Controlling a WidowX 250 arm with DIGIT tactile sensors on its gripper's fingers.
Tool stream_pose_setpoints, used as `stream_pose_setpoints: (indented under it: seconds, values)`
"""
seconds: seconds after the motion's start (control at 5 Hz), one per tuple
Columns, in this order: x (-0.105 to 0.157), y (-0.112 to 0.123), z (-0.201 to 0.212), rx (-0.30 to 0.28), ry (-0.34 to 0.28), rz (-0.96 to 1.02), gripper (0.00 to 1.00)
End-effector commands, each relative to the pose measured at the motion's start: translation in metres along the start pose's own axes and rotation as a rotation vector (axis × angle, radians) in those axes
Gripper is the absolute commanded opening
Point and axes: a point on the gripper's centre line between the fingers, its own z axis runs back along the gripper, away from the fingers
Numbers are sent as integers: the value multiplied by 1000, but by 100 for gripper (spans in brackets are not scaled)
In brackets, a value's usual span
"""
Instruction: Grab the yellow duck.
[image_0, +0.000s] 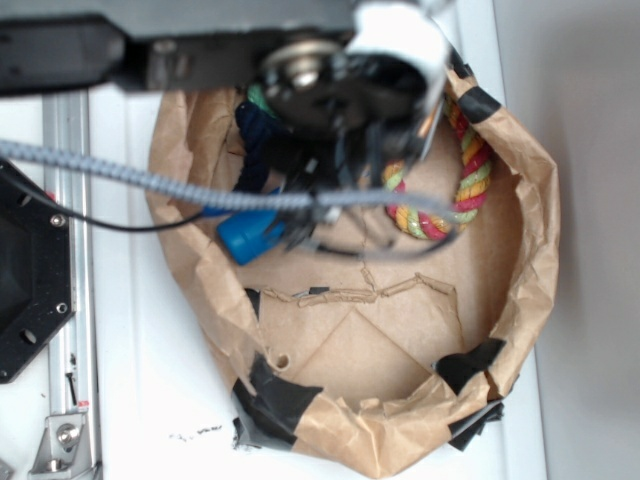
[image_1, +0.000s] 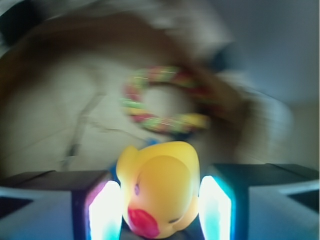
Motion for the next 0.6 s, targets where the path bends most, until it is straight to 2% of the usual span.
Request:
stream_pose_setpoints:
  seconds: [0.0,0.2,0.4]
  values:
    - [11,-31,65,-100,-73,520,0]
    - [15,-33,62,-83,-42,714,0]
    - [13,-41,57,-70,5,723,0]
